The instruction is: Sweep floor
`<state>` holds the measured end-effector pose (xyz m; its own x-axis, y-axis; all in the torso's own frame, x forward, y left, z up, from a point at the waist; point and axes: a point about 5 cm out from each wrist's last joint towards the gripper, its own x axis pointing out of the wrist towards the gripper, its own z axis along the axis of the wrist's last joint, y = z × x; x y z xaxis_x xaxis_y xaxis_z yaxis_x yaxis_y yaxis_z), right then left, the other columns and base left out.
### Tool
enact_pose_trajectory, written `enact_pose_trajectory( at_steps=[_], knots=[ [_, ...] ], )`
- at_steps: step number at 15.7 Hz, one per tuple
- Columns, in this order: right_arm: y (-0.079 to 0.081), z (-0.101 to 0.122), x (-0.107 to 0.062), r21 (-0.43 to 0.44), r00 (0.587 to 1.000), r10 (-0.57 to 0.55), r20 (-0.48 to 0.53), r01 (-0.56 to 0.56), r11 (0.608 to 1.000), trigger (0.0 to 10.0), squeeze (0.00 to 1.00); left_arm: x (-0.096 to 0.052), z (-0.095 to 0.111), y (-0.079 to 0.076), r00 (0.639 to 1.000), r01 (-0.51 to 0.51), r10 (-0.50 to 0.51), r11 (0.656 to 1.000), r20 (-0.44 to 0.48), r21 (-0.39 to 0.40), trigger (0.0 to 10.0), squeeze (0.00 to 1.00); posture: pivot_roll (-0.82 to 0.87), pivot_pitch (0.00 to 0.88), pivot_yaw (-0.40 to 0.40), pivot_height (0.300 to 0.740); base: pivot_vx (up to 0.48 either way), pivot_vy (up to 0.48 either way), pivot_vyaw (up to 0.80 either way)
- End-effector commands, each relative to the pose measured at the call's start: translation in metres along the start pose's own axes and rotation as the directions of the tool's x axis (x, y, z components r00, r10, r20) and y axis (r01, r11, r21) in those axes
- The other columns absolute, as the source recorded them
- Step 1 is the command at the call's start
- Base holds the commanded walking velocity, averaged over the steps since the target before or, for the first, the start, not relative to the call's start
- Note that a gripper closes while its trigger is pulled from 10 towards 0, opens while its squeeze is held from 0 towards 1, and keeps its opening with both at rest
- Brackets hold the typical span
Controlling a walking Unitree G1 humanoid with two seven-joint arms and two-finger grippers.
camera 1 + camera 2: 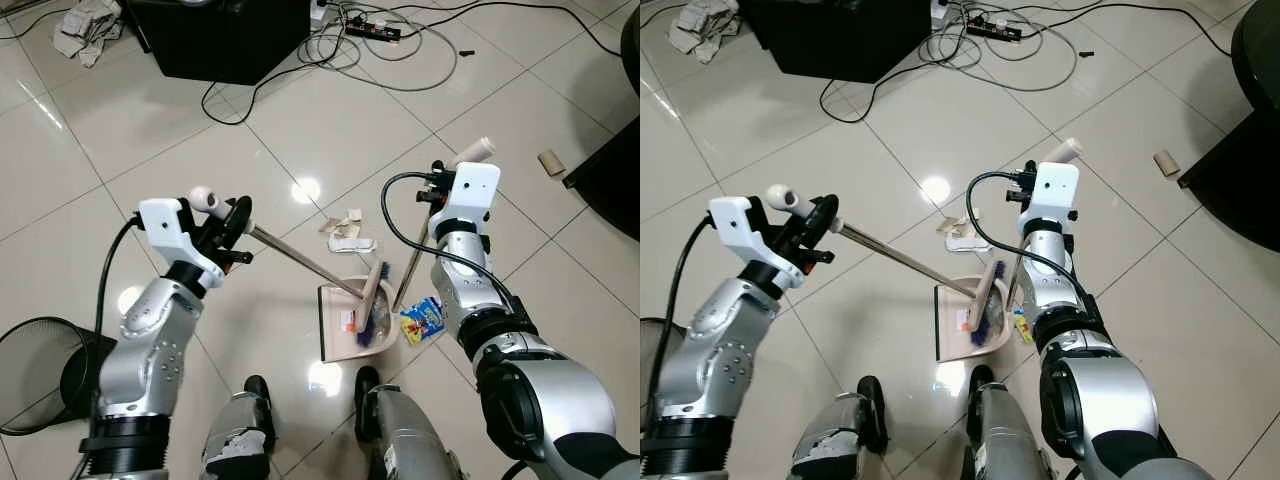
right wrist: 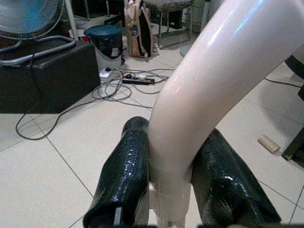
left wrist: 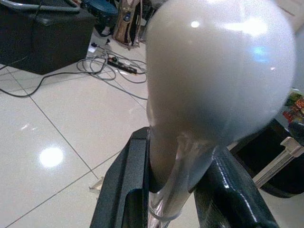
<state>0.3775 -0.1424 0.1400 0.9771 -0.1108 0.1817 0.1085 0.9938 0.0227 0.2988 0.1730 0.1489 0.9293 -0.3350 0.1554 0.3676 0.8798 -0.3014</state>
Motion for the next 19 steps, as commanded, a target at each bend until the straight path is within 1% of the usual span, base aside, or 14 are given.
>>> enact_pose_trajectory(
  at_steps=[1, 3, 4, 5, 7, 8, 10, 11, 12, 14, 15, 17, 18, 19],
  knots=[
    [0.005, -0.004, -0.001, 0.014, 0.999, 0.015, -0.036, -0.014, 1.0, 10.0, 0.0, 0.0, 0.001, -0.002, 0.998, 0.06, -0.06, 0.996, 0.0, -0.069, 10.0, 0.0, 0.08, 0.336, -0.015, 0.74, 0.0, 0.0, 0.0],
    [0.003, -0.004, 0.0, 0.017, 0.999, 0.011, -0.037, -0.01, 1.0, 10.0, 0.0, 0.0, 0.015, 0.007, 0.997, 0.077, -0.076, 0.994, 0.017, -0.071, 10.0, 0.0, 0.09, 0.332, -0.017, 0.74, 0.0, 0.0, 0.0],
    [0.003, -0.004, 0.0, 0.018, 0.999, 0.009, -0.038, -0.008, 1.0, 10.0, 0.0, 0.0, 0.017, 0.008, 0.997, 0.081, -0.08, 0.994, 0.019, -0.07, 10.0, 0.0, 0.09, 0.332, -0.017, 0.74, 0.0, 0.0, 0.0],
    [0.002, -0.003, 0.001, 0.021, 0.999, 0.006, -0.038, -0.006, 1.0, 10.0, 0.0, 0.0, 0.025, 0.014, 0.996, 0.088, -0.088, 0.996, 0.016, -0.026, 10.0, 0.0, 0.09, 0.318, -0.021, 0.74, 0.0, 0.0, 0.0],
    [0.001, -0.003, 0.001, 0.025, 0.999, 0.006, -0.04, -0.005, 1.0, 10.0, 0.0, -0.001, 0.032, 0.018, 0.994, 0.113, -0.113, 0.994, 0.011, 0.012, 10.0, 0.0, 0.1, 0.304, -0.028, 0.74, 0.0, 0.0, 0.0],
    [0.001, -0.003, 0.001, 0.025, 0.999, 0.006, -0.04, -0.005, 1.0, 10.0, 0.0, -0.001, 0.032, 0.018, 0.994, 0.113, -0.113, 0.994, 0.011, 0.012, 10.0, 0.0, 0.1, 0.304, -0.028, 0.74, 0.0, 0.0, 0.0],
    [0.001, -0.003, 0.001, 0.026, 0.999, 0.01, -0.046, -0.009, 1.0, 10.0, 0.0, -0.004, 0.045, 0.03, 0.993, 0.115, -0.116, 0.991, 0.003, 0.065, 10.0, 0.0, 0.11, 0.289, -0.033, 0.74, 0.0, 0.0, 0.0],
    [0.001, -0.004, 0.001, 0.031, 0.999, 0.013, -0.051, -0.012, 0.999, 10.0, 0.0, -0.006, 0.051, 0.037, 0.994, 0.108, -0.109, 0.99, -0.001, 0.092, 10.0, 0.0, 0.11, 0.281, -0.034, 0.74, 0.0, 0.0, 0.0],
    [0.001, -0.005, 0.001, 0.039, 0.998, 0.022, -0.058, -0.019, 0.999, 10.0, 0.0, -0.008, 0.06, 0.048, 0.996, 0.09, -0.091, 0.987, -0.002, 0.131, 10.0, 0.0, 0.11, 0.277, -0.035, 0.74, 0.0, 0.0, 0.0],
    [0.0, -0.005, 0.001, 0.046, 0.998, 0.024, -0.062, -0.021, 0.999, 10.0, 0.0, -0.01, 0.068, 0.055, 0.997, 0.076, -0.077, 0.984, 0.001, 0.164, 10.0, 0.0, 0.12, 0.266, -0.039, 0.74, 0.0, 0.0, 0.0],
    [0.0, -0.006, 0.0, 0.049, 0.998, 0.024, -0.066, -0.021, 0.999, 10.0, 0.0, -0.012, 0.077, 0.063, 0.998, 0.049, -0.055, 0.981, 0.023, 0.188, 10.0, 0.0, 0.13, 0.256, -0.039, 0.74, 0.0, 0.0, 0.0],
    [-0.001, -0.008, -0.001, 0.054, 0.997, 0.023, -0.073, -0.019, 0.998, 10.0, 0.0, -0.014, 0.088, 0.072, 0.998, 0.017, -0.028, 0.977, 0.05, 0.215, 10.0, 0.0, 0.13, 0.244, -0.039, 0.74, 0.0, 0.0, 0.0],
    [-0.002, -0.009, -0.001, 0.059, 0.997, 0.021, -0.074, -0.017, 0.998, 10.0, 0.0, -0.015, 0.09, 0.075, 0.998, -0.004, -0.011, 0.971, 0.062, 0.241, 10.0, 0.0, 0.13, 0.241, -0.039, 0.74, 0.0, 0.0, 0.0],
    [-0.002, -0.008, -0.001, 0.064, 0.997, 0.019, -0.071, -0.015, 0.998, 10.0, 0.0, -0.016, 0.091, 0.08, 0.997, -0.043, 0.022, 0.958, 0.079, 0.283, 10.0, 0.0, 0.13, 0.234, -0.037, 0.74, 0.0, 0.0, 0.0]
  ],
)
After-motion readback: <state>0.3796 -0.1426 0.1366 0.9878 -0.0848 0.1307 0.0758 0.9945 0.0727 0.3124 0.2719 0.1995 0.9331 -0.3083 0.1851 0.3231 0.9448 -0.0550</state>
